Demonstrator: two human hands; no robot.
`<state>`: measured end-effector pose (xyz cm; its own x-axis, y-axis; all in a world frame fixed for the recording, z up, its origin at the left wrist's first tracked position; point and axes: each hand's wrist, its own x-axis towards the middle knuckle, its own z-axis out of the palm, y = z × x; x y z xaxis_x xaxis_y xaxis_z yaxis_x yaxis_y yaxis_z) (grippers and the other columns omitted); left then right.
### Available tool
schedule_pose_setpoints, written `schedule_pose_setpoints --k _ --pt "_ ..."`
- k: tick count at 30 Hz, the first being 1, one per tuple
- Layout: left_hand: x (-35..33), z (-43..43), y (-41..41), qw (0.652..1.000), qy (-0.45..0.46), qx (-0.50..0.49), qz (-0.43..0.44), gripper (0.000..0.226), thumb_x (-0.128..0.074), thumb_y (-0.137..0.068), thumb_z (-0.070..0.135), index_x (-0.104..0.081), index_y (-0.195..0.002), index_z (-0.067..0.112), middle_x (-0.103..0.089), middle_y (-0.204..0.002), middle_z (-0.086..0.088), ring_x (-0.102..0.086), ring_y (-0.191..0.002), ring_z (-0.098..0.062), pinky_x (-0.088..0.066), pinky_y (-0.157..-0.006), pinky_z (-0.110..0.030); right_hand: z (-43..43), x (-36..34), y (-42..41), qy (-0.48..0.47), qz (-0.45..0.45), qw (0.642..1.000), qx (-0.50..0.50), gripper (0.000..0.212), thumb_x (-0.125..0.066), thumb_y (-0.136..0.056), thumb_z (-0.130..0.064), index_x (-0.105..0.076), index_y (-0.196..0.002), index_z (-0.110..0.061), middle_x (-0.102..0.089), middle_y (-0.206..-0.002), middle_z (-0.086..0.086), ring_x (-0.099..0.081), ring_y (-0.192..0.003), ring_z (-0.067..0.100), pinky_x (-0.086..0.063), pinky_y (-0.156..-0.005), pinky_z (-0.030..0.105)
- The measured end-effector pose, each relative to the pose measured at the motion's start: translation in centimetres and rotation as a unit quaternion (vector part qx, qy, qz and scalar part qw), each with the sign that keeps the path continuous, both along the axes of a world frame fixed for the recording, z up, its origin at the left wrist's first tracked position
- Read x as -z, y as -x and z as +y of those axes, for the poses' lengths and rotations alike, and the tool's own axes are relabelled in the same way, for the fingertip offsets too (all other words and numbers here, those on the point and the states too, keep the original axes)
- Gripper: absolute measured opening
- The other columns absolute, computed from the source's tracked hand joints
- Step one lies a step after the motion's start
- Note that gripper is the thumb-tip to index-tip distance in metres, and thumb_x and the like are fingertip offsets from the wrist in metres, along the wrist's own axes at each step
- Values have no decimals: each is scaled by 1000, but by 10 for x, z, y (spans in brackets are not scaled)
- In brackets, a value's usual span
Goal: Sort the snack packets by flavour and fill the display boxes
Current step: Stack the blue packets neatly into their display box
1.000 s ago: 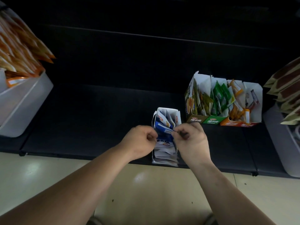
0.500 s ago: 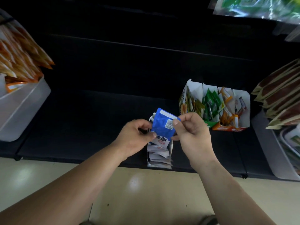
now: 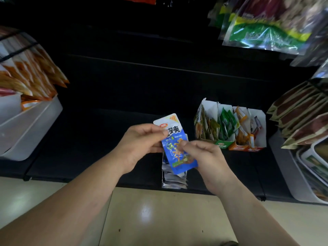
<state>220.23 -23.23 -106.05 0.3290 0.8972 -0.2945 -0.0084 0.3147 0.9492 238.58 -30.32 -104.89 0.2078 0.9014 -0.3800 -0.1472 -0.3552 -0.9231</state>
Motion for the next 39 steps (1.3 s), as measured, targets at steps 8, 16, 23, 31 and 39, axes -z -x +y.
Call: schedule_pose_setpoints --k 8,16,23,31,39 --pt "-7 1 -9 992 -110 -3 54 64 -74 -93 4 -42 -134 42 -80 -101 0 -76 -96 -11 -60 -73 -22 1 2 0 -71 -118 990 16 30 -75 -93 -6 -58 -113 -20 -80 -97 1 -77 -95 16 -64 -84 37" --pt "5 0 -17 976 -163 42 135 14 -76 -89 -1 -72 -91 12 -80 -93 2 -77 -89 -11 -63 -80 -27 5 16 -12 -111 -157 980 -51 25 -71 -96 -8 -77 -105 -31 -80 -102 -10 -75 -101 7 -60 -91 31" --pt "31 -6 -5 968 -112 106 197 20 -78 -84 -2 -72 -81 16 -79 -86 -3 -77 -87 -21 -63 -84 -41 -6 43 -10 -47 -203 972 -107 23 -69 -96 -7 -80 -100 -26 -79 -90 -8 -74 -86 3 -54 -75 16" --pt "48 -4 0 949 -115 170 241 38 -65 -90 -7 -81 -91 27 -80 -98 7 -73 -97 -5 -56 -90 -19 -7 46 -20 -73 -246 954 -154 18 -75 -93 -11 -84 -92 -27 -76 -89 -6 -71 -85 12 -59 -78 31" --pt "75 5 2 921 -177 118 326 31 -76 -91 17 -72 -113 39 -67 -101 15 -68 -83 -5 -58 -83 -26 -24 93 -24 -35 -301 939 -164 20 -77 -91 -27 -80 -110 -31 -61 -109 -14 -63 -96 1 -51 -88 20"
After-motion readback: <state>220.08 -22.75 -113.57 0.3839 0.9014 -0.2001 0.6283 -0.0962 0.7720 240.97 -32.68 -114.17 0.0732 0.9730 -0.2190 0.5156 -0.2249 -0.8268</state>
